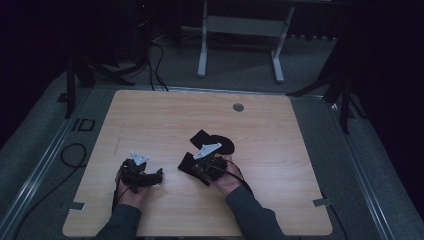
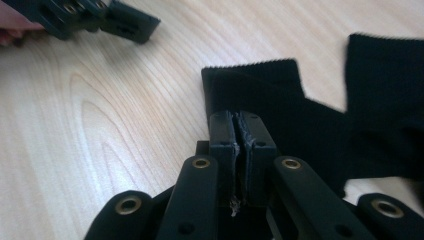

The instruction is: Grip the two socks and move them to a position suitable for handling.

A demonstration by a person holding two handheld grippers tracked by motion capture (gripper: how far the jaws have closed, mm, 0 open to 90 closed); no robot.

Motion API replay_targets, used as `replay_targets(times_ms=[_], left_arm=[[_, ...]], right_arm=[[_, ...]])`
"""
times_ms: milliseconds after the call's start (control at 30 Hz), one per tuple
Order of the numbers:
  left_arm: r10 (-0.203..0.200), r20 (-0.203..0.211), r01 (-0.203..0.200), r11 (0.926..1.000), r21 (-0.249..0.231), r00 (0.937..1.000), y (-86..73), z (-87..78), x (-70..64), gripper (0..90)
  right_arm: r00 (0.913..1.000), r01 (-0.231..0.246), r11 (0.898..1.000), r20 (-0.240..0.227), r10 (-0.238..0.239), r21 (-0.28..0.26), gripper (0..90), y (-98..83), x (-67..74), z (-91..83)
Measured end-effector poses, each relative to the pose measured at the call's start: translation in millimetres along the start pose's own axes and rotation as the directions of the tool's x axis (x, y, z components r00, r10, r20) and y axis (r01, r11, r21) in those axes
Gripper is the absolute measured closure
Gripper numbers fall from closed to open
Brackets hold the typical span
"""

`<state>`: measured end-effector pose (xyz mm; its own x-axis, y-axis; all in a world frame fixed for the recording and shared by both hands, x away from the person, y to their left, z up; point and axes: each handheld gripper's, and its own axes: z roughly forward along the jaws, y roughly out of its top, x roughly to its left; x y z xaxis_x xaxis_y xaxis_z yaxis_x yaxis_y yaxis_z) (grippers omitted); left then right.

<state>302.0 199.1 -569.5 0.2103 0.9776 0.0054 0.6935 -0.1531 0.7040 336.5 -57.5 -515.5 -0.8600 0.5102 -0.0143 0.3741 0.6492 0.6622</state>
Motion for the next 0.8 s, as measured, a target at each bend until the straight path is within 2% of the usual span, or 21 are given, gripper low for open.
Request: replay_targets(times_ms=[333,800], left_arm=[[0.002,0.001,-0.002,1.0000,0.002,1.0000,0.1,-0.1,0.2,7.9],[0.001,0.001,-0.001,1.0000,0.003,1.0000,0.0,-0.2,0.1,7.9]], right_arm=[[0.9999,-0.007,0.999,0.012,0.007,-0.046,85.8,0.1,-7.7,-31.4],[0.9996,-0.013,0.997,0.026,0.015,-0.072,85.8,-13.3,-15.8,-55.4]])
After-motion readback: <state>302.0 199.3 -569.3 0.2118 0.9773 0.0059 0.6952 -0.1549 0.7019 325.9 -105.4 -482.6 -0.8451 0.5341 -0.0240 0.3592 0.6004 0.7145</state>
